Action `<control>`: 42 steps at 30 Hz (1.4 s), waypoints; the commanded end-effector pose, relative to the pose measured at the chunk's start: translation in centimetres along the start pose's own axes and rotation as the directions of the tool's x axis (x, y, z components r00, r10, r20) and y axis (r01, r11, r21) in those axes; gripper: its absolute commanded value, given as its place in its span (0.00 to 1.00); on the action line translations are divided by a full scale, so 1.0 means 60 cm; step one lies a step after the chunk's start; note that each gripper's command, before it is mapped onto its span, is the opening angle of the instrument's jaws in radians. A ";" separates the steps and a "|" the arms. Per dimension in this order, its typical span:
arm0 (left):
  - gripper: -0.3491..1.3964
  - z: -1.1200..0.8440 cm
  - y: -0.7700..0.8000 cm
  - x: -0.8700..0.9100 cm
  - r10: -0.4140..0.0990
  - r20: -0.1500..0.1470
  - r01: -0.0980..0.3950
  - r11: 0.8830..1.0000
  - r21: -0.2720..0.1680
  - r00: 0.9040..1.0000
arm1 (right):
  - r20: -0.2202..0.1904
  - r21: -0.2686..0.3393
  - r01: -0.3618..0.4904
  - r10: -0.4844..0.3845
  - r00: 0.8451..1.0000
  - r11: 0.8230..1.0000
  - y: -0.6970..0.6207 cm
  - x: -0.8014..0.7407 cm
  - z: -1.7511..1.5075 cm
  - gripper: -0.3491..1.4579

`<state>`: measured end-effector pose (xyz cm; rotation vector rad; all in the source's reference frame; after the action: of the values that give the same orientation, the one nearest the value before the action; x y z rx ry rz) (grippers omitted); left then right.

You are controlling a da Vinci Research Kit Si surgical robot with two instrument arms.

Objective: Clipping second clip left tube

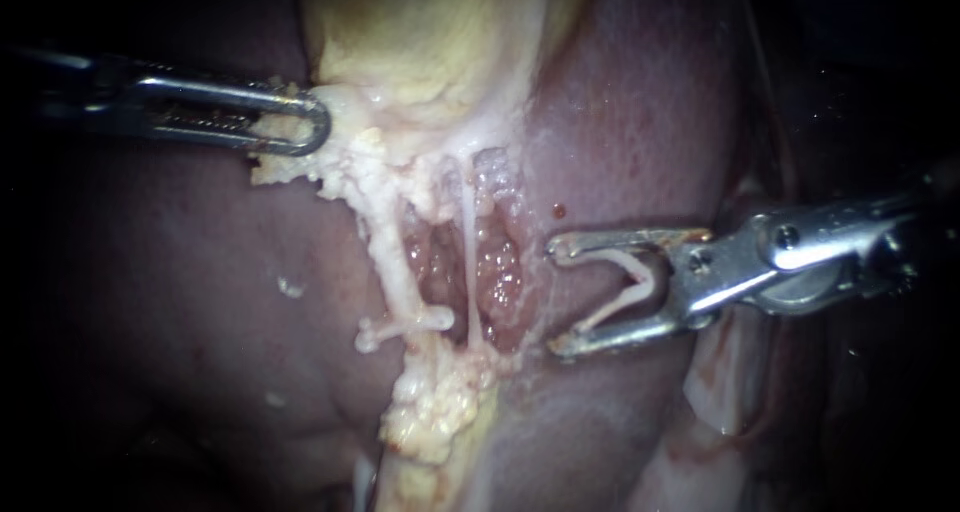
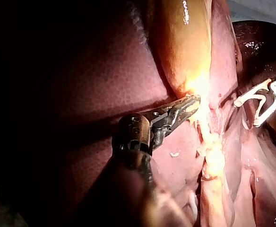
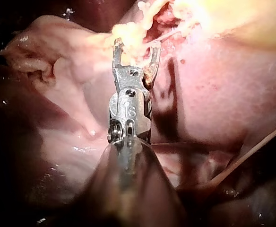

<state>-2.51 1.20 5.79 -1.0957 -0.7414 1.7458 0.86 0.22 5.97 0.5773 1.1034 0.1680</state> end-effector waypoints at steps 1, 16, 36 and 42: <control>0.00 0.0000 0.0000 0.0000 0.000 0.000 0.000 1.000 0.001 1.000 | -0.002 0.009 -0.014 0.014 1.000 1.000 0.0000 0.0001 0.0009 0.47; 0.00 0.0005 0.0001 -0.0004 0.001 -0.002 -0.001 1.000 0.003 1.000 | -0.072 0.141 -0.182 0.194 0.978 0.973 0.0053 -0.0050 0.0122 0.46; 0.00 0.0007 0.0001 -0.0007 0.002 -0.003 -0.002 1.000 0.005 1.000 | -0.151 0.216 -0.196 0.231 0.961 0.956 0.0122 -0.0107 0.0160 0.47; 0.00 0.0008 0.0001 -0.0007 0.002 -0.003 -0.002 1.000 0.005 1.000 | -0.190 0.276 -0.164 0.221 0.956 0.947 0.0134 -0.0088 0.0196 0.47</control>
<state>-2.55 1.16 5.82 -1.0955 -0.7344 1.7461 1.81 0.27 7.18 0.9215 1.2967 0.2635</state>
